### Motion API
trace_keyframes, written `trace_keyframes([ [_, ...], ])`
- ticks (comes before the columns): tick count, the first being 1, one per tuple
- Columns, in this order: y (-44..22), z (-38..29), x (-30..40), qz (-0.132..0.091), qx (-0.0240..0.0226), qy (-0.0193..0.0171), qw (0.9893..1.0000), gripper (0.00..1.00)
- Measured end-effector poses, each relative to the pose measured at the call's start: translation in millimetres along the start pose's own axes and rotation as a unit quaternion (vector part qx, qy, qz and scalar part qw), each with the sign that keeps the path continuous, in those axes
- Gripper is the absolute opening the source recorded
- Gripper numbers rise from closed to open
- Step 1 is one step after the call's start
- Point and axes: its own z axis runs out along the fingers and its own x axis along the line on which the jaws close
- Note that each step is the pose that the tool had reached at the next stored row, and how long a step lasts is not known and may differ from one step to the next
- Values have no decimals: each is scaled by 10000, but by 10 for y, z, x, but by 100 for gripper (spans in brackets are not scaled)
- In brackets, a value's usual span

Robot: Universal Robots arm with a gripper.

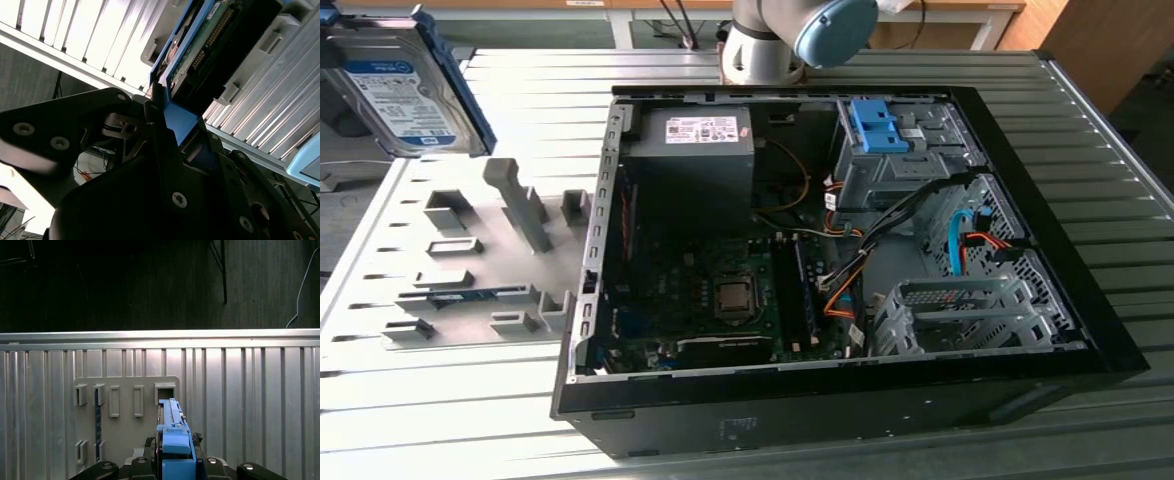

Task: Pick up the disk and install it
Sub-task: 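Pick up the disk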

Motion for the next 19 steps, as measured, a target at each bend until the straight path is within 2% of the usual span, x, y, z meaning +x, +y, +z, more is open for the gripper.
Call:
trace_keyframes([
  [19, -1, -66, 0, 0, -1, 0, 10000, 36],
])
